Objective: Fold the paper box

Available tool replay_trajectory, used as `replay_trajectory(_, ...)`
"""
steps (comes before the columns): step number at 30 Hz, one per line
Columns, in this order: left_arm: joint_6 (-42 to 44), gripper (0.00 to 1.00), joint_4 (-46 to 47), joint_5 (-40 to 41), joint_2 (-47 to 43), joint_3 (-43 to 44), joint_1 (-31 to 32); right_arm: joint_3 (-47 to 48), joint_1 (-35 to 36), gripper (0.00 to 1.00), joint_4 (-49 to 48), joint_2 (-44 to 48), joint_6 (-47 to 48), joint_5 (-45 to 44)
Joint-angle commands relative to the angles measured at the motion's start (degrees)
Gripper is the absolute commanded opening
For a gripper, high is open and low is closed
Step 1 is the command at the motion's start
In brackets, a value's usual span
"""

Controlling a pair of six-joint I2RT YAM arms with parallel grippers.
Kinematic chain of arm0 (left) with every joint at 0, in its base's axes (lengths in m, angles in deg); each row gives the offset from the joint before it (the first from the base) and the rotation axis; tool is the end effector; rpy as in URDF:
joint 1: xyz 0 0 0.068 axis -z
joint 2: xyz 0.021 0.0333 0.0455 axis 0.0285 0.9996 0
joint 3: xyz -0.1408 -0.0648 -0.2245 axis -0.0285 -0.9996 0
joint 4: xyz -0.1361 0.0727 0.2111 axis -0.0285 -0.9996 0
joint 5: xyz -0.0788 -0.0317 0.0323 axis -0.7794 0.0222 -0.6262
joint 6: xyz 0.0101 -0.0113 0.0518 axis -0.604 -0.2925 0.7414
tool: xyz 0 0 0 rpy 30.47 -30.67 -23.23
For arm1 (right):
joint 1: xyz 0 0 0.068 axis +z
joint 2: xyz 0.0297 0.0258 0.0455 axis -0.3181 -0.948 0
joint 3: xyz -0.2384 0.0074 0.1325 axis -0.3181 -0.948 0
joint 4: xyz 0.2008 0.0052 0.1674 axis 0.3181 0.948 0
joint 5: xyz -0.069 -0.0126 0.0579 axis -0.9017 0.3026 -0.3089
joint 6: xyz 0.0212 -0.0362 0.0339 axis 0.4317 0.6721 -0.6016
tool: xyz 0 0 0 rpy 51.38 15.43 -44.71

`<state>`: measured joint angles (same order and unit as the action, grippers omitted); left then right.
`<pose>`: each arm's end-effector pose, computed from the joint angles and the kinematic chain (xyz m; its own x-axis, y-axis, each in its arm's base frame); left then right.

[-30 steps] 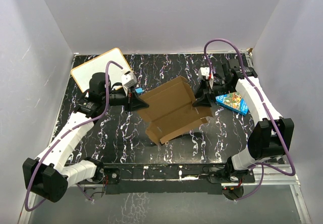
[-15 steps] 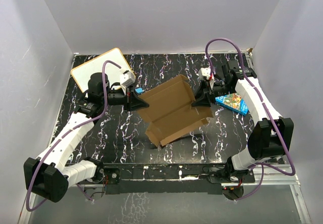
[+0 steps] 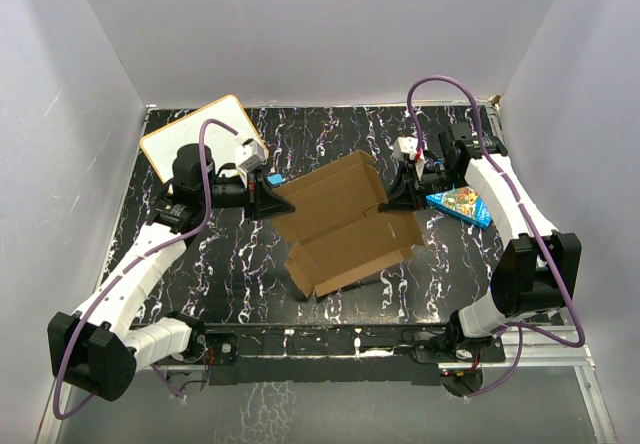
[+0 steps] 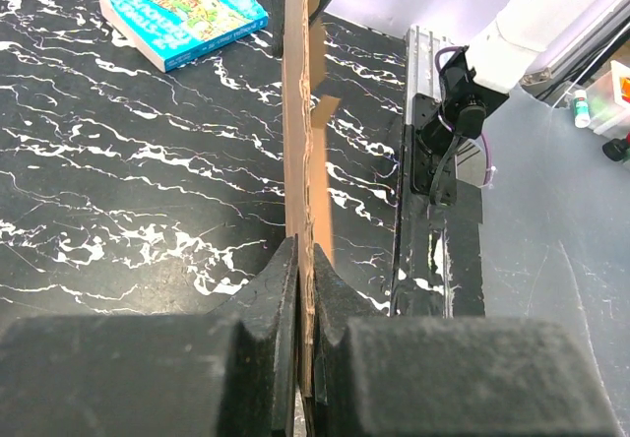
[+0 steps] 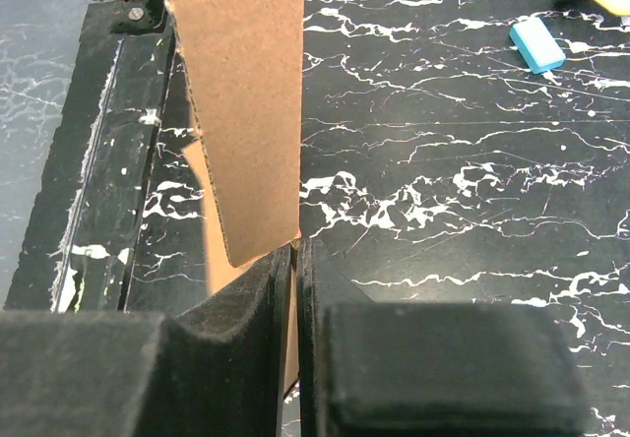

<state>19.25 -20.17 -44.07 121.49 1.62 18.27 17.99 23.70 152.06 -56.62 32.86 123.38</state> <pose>0.2167 -0.1120 0.3461 -0.1872 0.0660 -0.9801 0.9736 0.1450 -0.1761 0.2635 0.0578 0.3060 -0.1119 -0.2999 -0.9474 -0.9926 -0.0122 0.1211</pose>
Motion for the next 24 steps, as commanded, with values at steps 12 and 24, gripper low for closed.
replay_trajectory(12, 3.5, 0.00, -0.8, 5.9, -4.2, -1.5, -0.6, 1.9, -3.6, 0.60, -2.7, 2.6, -4.5, 2.4)
replay_trajectory(24, -5.3, 0.00, 8.5, 13.7, -10.4, -9.6, -2.8, -22.6, -22.2, 0.64, -48.0, 20.1, -51.3, -4.3)
